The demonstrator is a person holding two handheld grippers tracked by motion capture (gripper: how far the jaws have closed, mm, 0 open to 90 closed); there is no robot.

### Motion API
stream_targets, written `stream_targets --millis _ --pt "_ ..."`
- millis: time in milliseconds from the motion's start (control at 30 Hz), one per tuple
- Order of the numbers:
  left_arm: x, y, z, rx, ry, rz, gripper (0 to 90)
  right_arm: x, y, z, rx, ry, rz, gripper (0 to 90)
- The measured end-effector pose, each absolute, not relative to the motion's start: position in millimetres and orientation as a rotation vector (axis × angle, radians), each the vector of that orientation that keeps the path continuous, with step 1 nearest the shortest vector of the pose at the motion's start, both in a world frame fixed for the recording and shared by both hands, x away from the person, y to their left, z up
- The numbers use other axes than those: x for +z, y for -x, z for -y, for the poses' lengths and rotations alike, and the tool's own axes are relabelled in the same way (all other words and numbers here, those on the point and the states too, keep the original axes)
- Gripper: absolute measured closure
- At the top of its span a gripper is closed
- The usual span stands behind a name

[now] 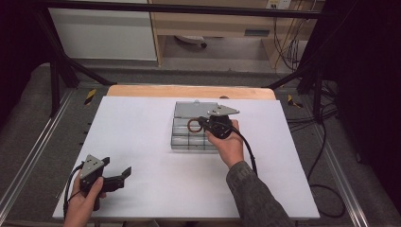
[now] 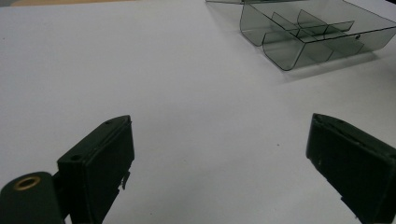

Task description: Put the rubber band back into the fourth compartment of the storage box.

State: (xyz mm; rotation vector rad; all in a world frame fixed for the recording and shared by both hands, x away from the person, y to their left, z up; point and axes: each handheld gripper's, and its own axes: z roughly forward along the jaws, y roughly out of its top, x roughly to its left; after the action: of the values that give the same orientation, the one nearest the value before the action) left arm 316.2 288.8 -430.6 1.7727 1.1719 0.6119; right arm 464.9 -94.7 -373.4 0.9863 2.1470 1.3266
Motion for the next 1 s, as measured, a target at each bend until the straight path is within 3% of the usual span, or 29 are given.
stream_targets --millis 1000 --pt "-432.7 -316.4 -285.9 0.596 -1.794 -1.167 7.5 -386.3 -484.7 70.0 1.321 -1.022 -2.166 86.1"
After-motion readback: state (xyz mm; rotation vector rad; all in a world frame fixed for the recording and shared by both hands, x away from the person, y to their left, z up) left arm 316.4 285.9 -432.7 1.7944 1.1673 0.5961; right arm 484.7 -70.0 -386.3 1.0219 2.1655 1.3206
